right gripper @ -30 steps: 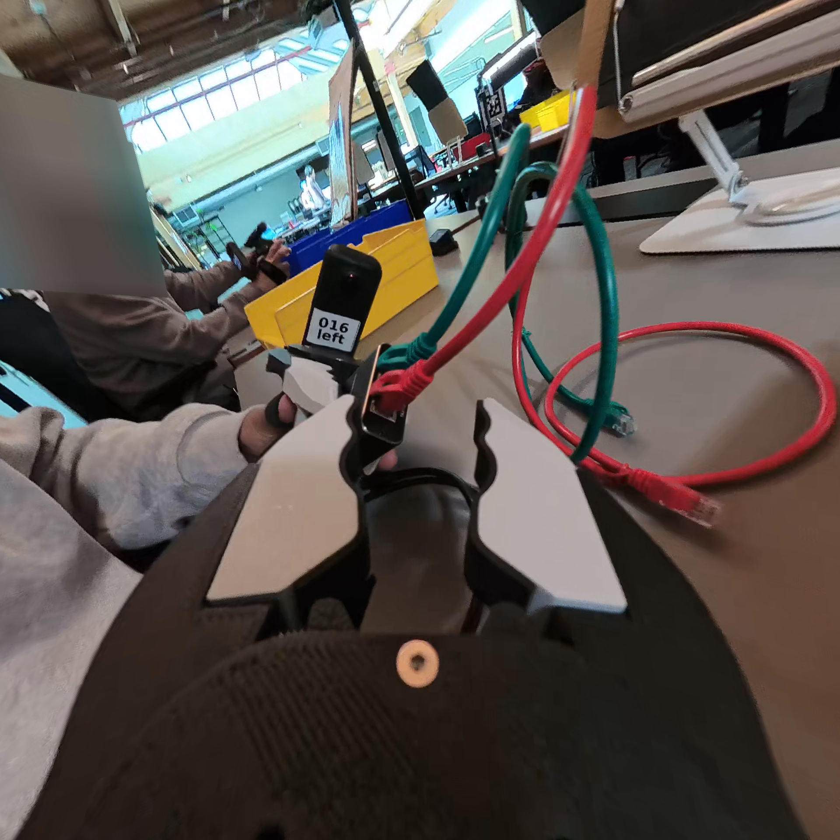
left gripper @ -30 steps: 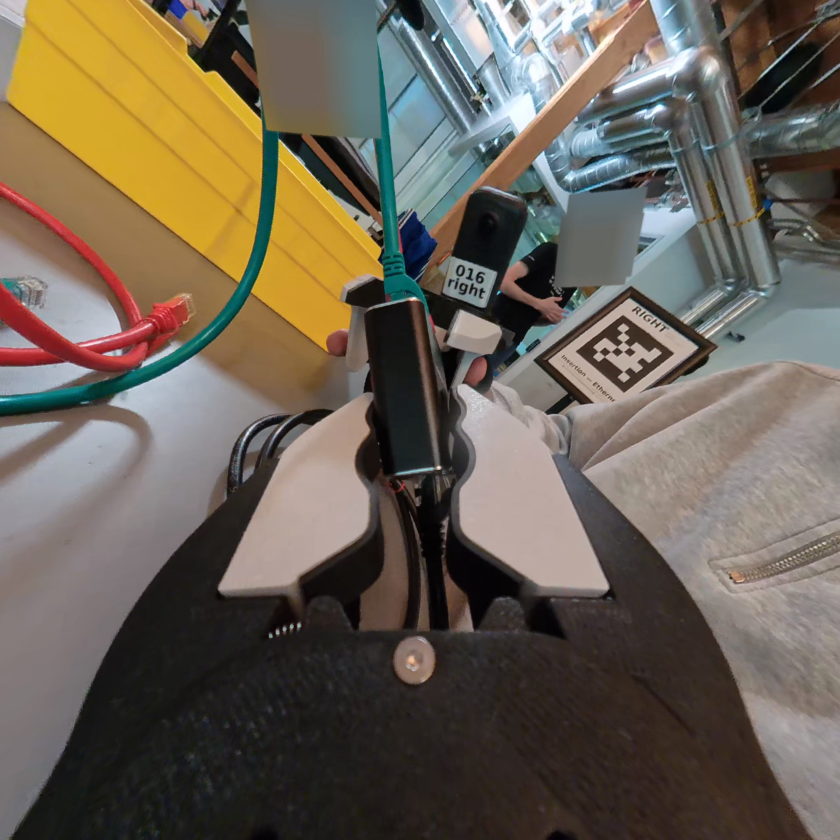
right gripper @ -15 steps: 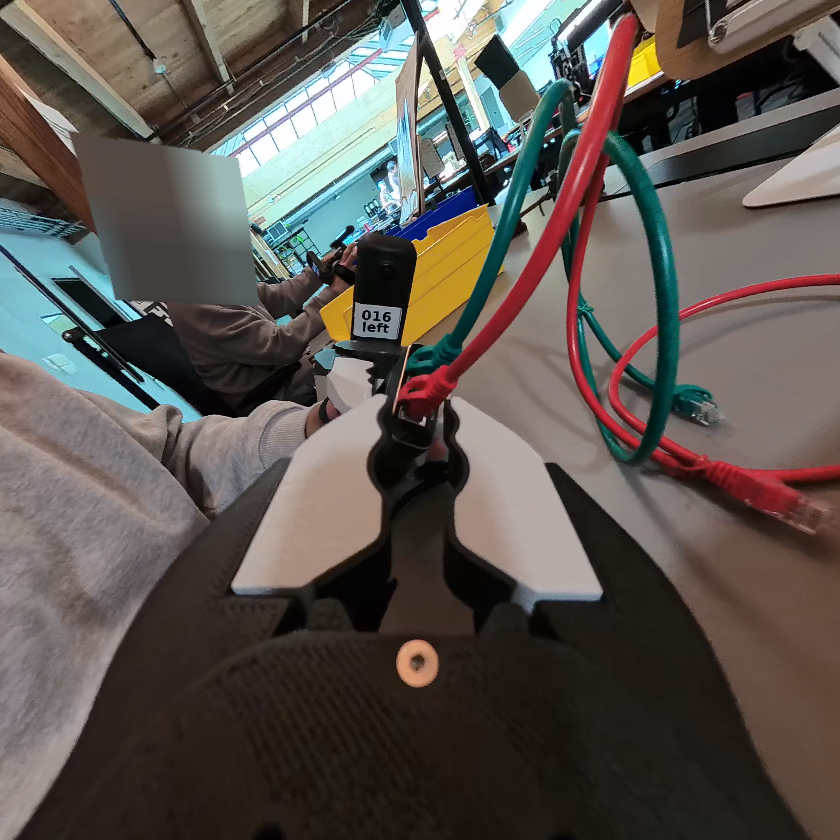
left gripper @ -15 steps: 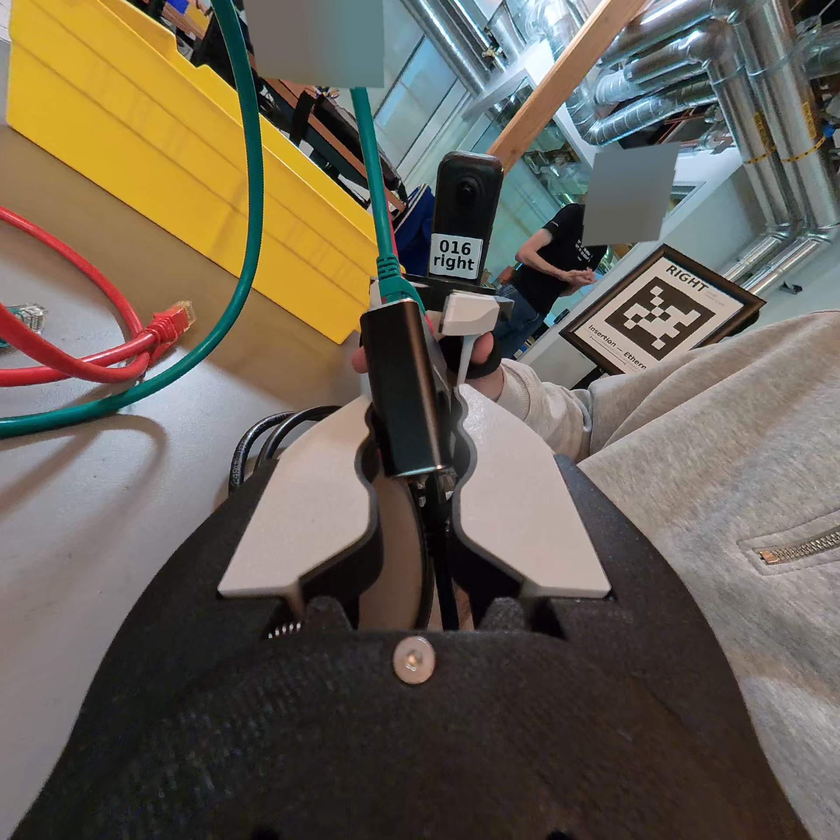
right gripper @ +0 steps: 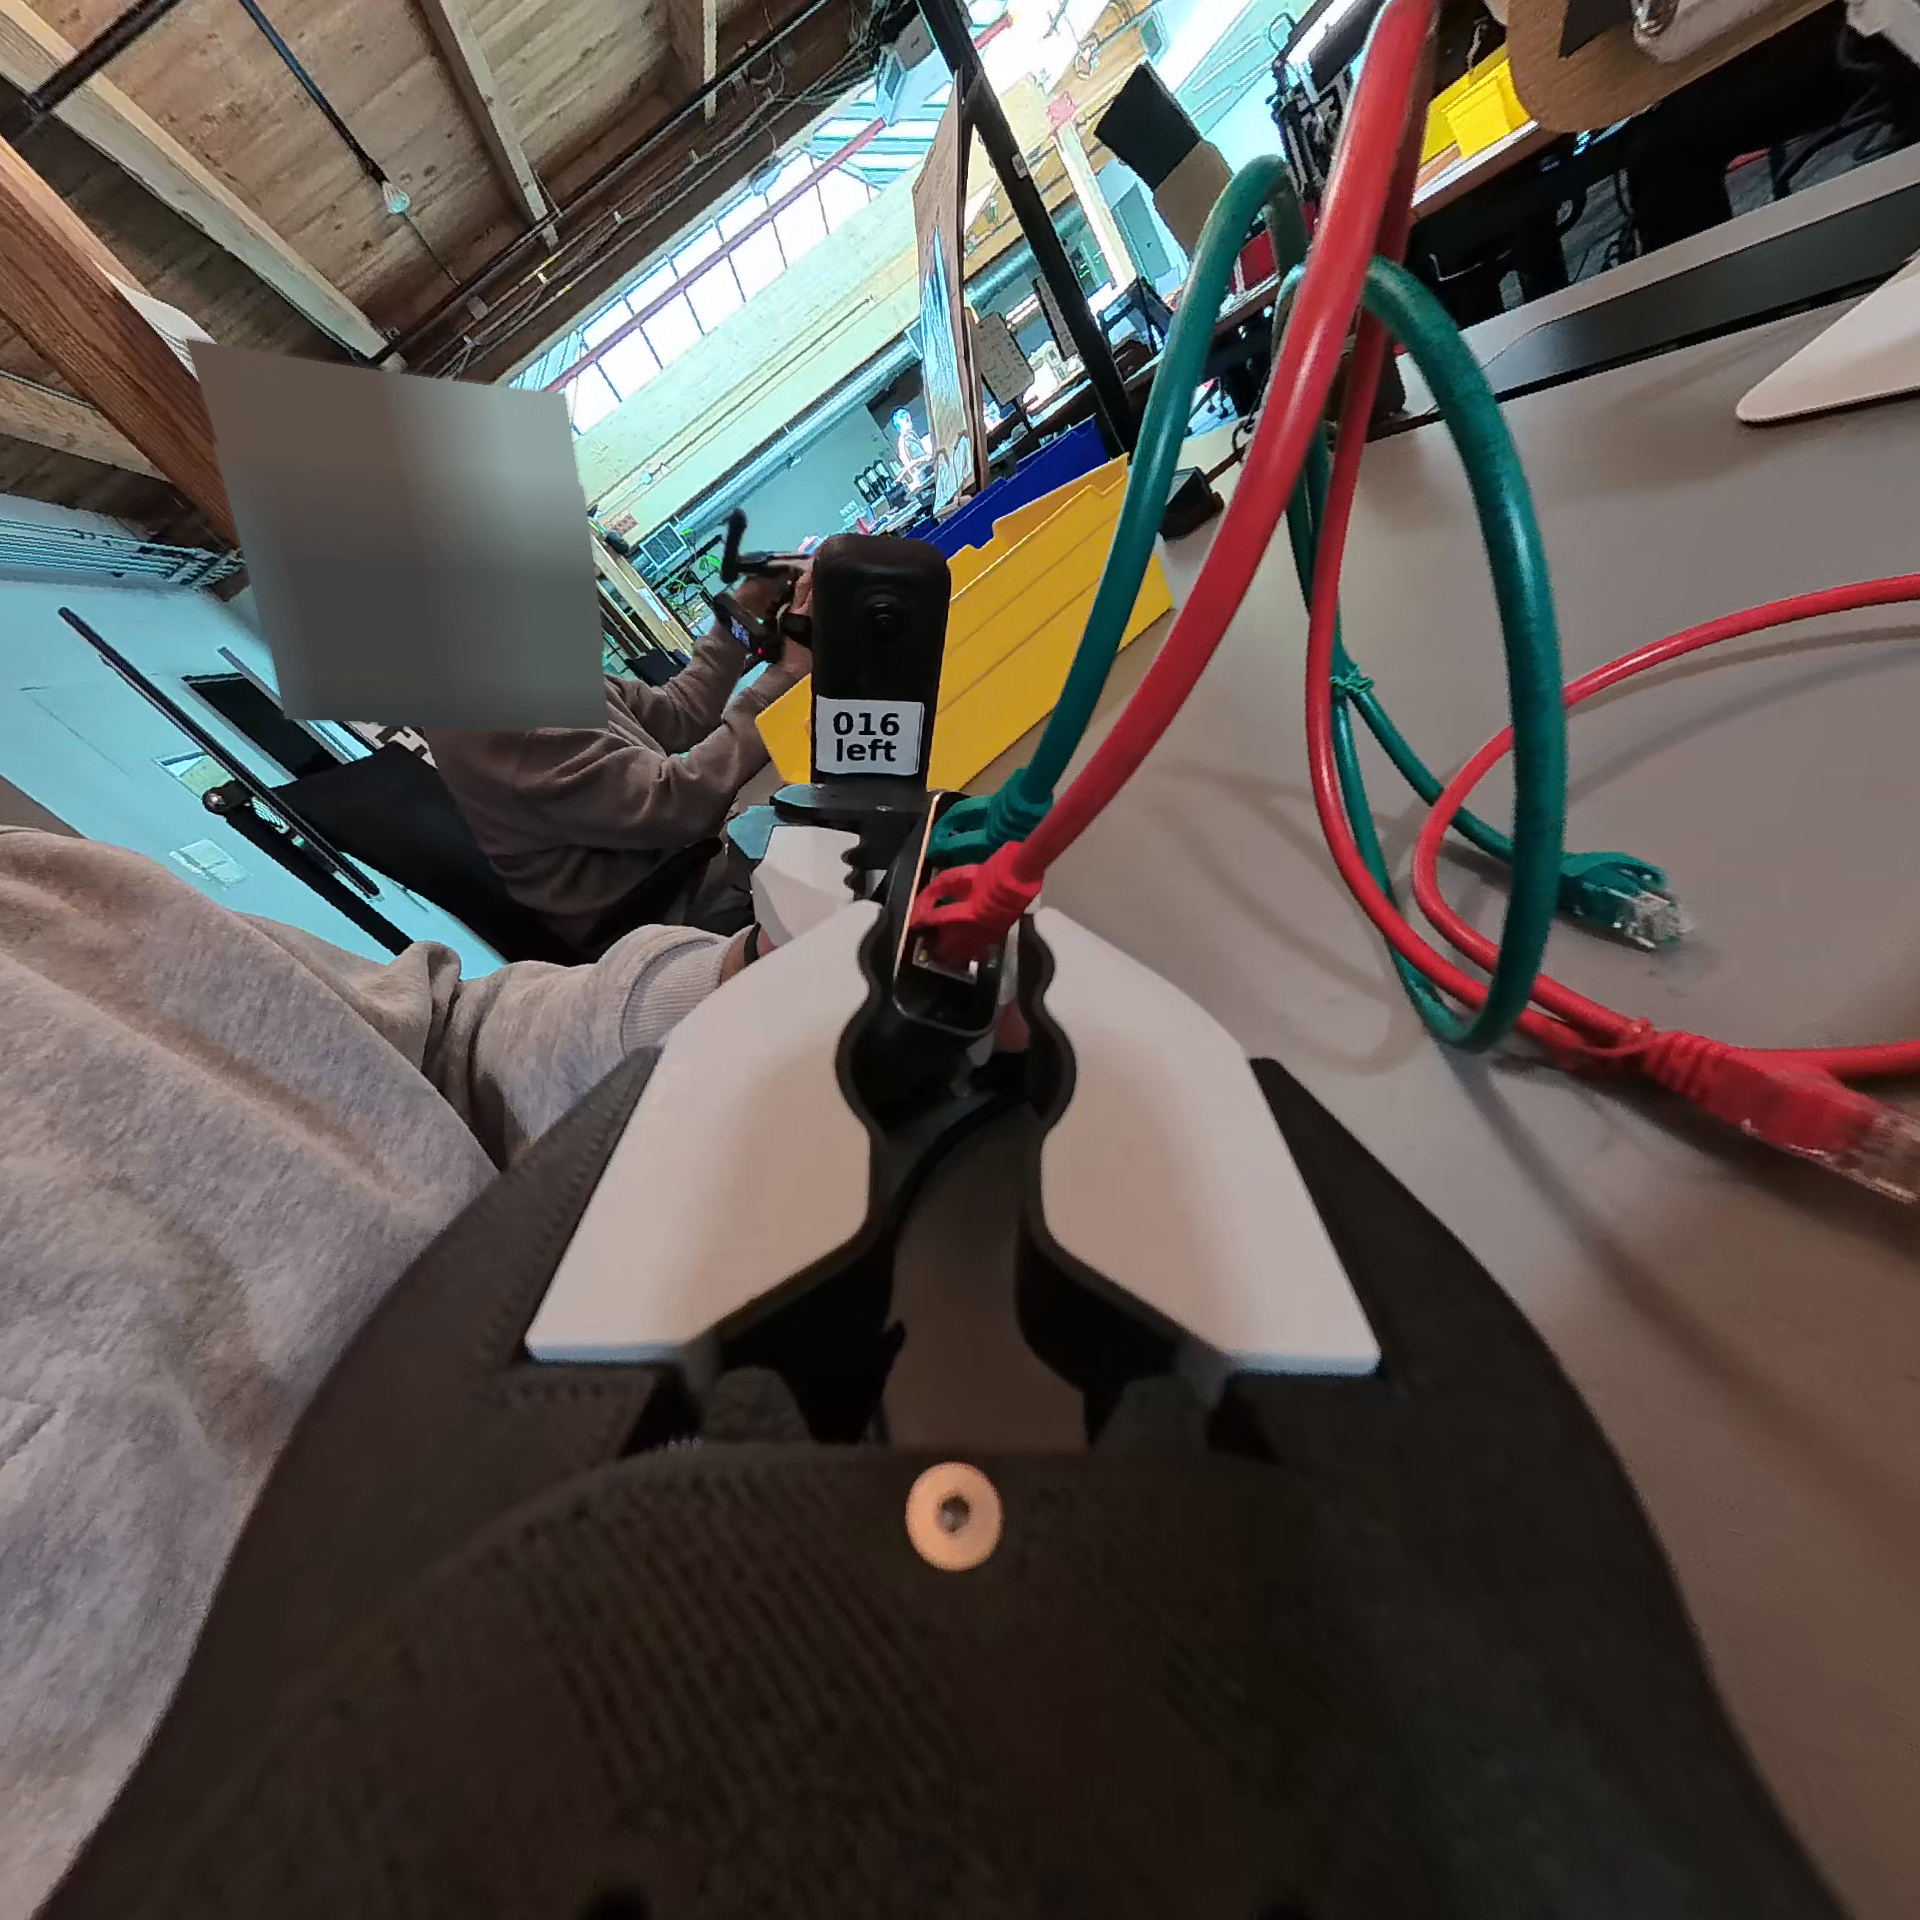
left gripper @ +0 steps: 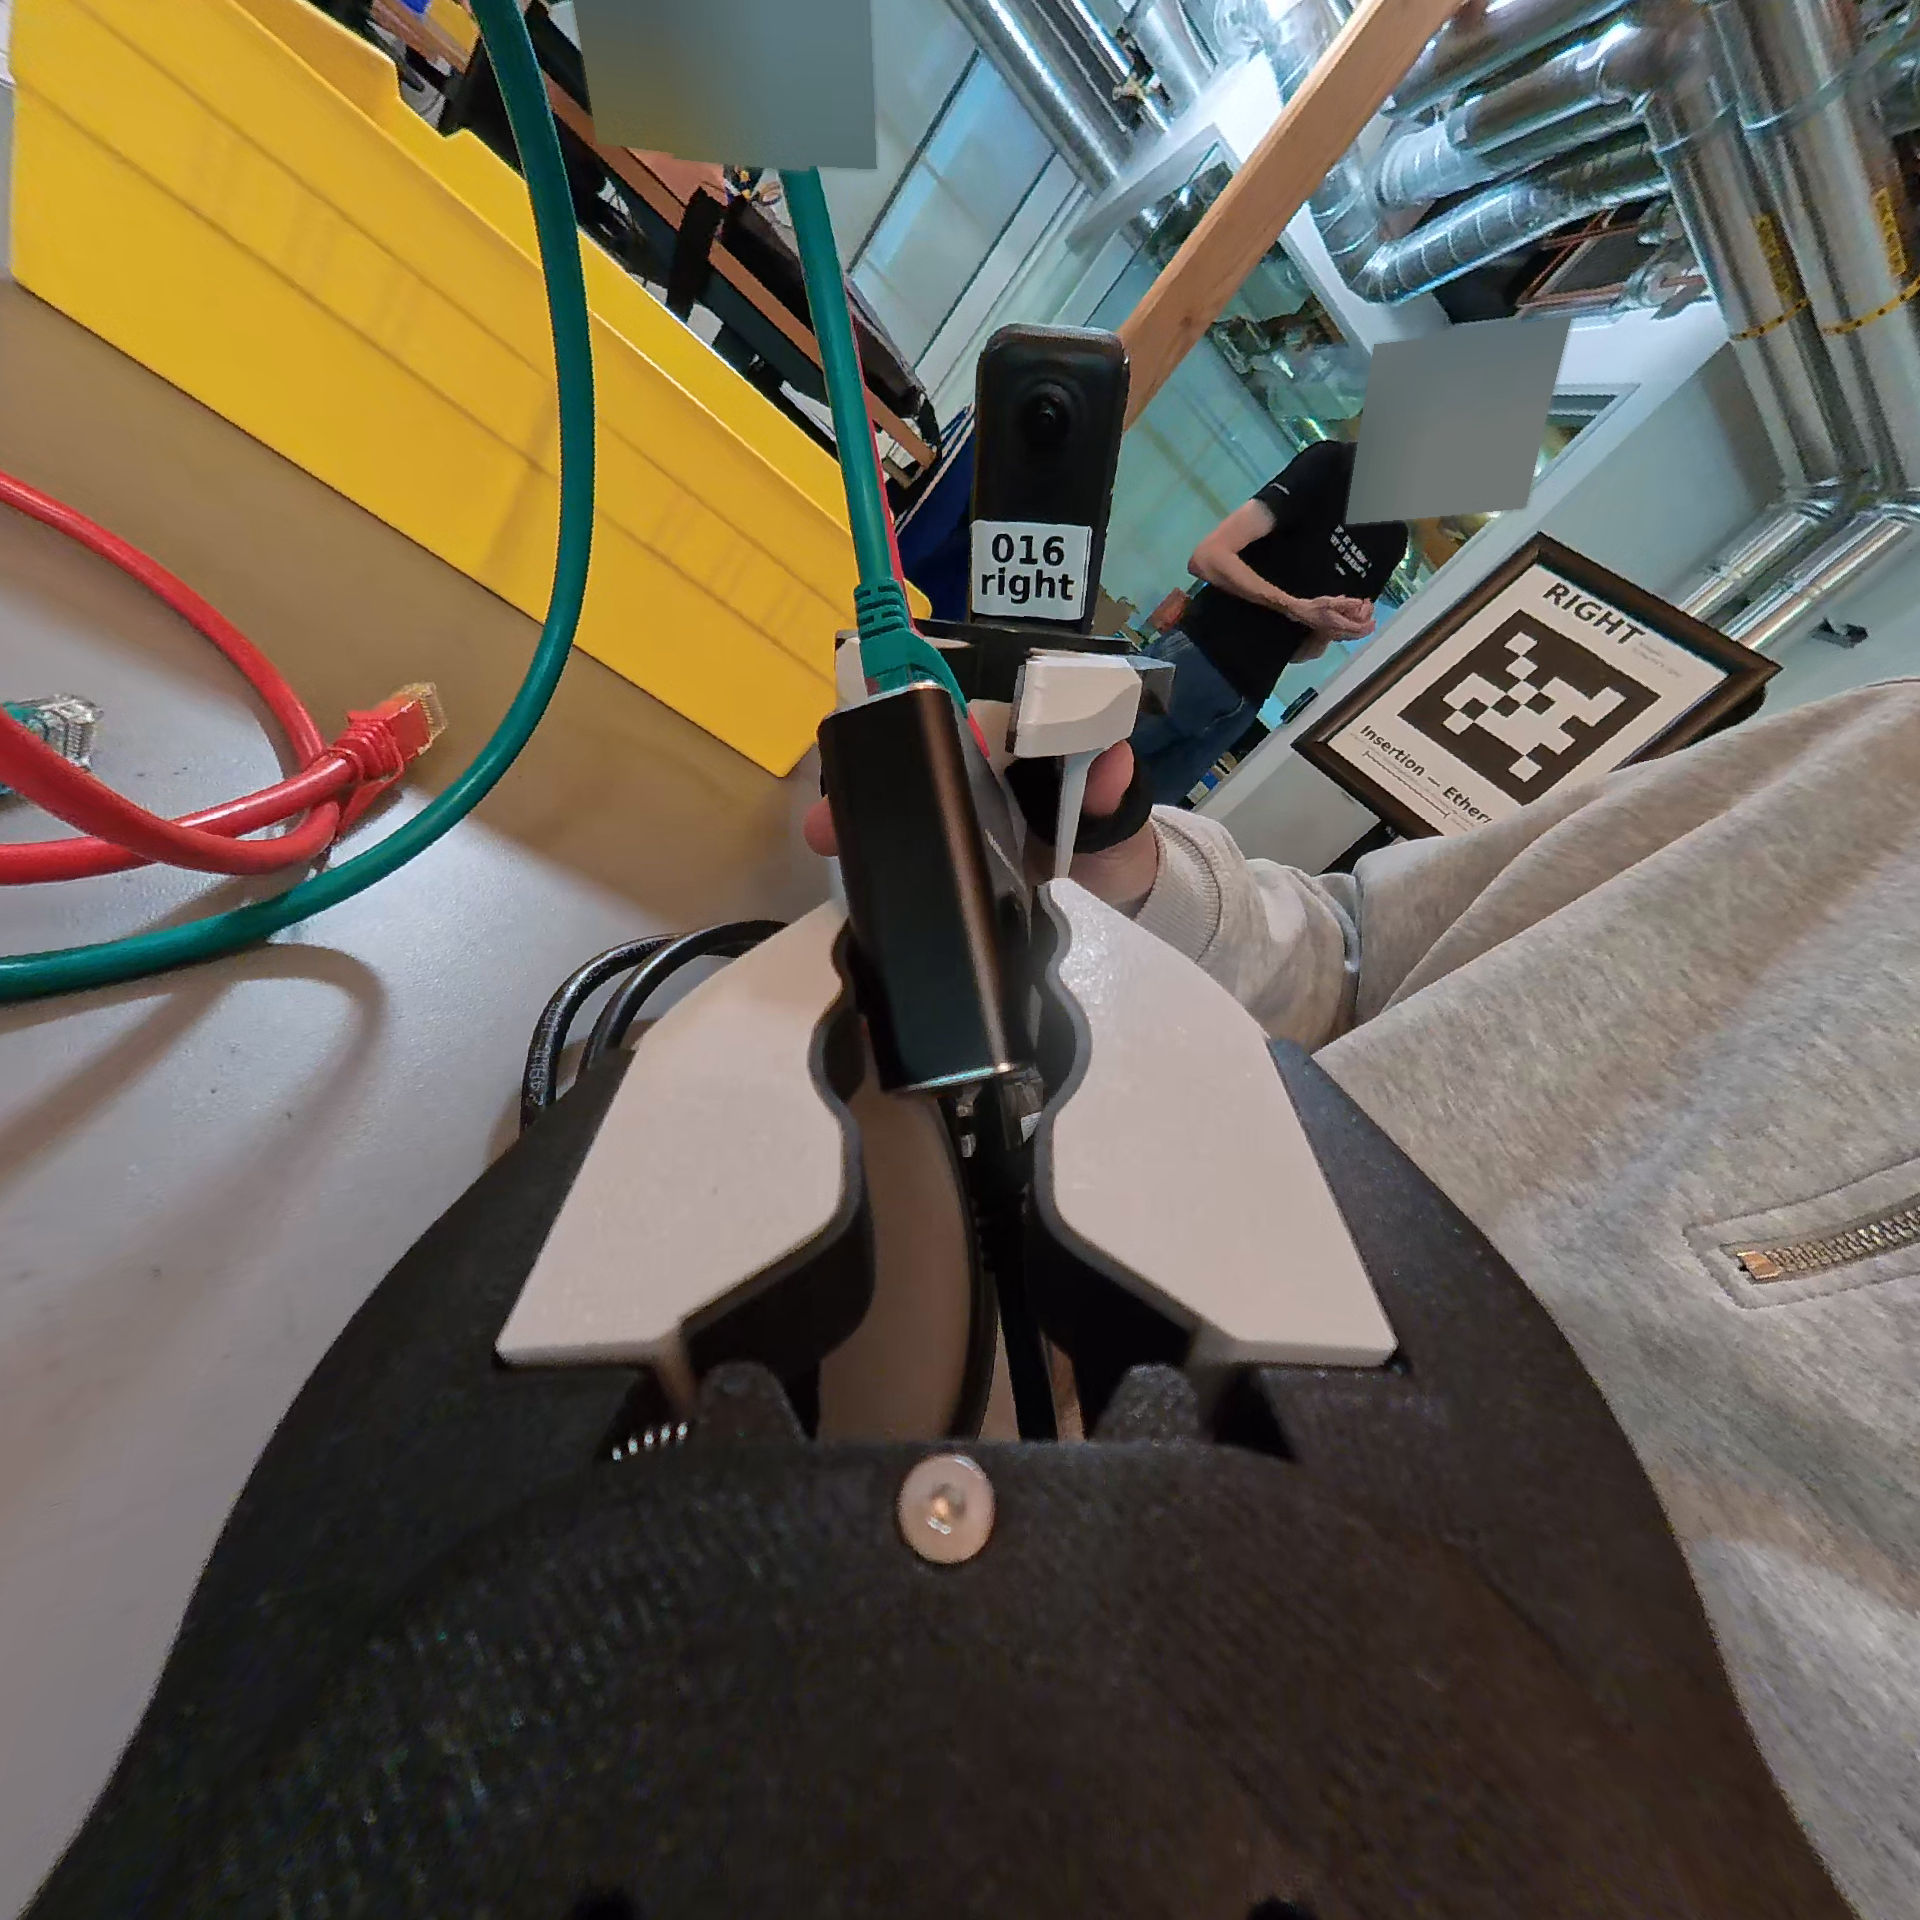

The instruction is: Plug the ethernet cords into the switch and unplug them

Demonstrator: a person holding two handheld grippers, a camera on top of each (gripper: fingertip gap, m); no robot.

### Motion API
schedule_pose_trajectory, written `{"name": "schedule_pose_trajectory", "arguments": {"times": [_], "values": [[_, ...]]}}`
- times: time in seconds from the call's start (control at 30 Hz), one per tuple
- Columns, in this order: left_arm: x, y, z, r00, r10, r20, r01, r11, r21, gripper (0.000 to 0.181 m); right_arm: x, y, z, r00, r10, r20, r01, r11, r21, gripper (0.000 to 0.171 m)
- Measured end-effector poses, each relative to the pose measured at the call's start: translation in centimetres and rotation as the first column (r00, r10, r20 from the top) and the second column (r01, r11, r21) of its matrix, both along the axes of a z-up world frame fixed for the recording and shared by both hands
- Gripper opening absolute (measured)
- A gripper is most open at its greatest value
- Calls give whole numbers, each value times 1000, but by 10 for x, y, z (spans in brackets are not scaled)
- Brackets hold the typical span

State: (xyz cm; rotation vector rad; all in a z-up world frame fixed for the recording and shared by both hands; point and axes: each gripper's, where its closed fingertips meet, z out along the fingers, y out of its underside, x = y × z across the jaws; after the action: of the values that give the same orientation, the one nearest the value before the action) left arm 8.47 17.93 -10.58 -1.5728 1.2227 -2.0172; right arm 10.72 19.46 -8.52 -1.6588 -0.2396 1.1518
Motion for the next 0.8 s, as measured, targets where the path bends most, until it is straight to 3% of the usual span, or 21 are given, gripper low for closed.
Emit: {"name": "schedule_pose_trajectory", "arguments": {"times": [0.8], "values": [[1,-4,-3,1000,-16,-22,16,1000,18,31,2,2,-8,999,11,-44,-14,997,-79,19]]}}
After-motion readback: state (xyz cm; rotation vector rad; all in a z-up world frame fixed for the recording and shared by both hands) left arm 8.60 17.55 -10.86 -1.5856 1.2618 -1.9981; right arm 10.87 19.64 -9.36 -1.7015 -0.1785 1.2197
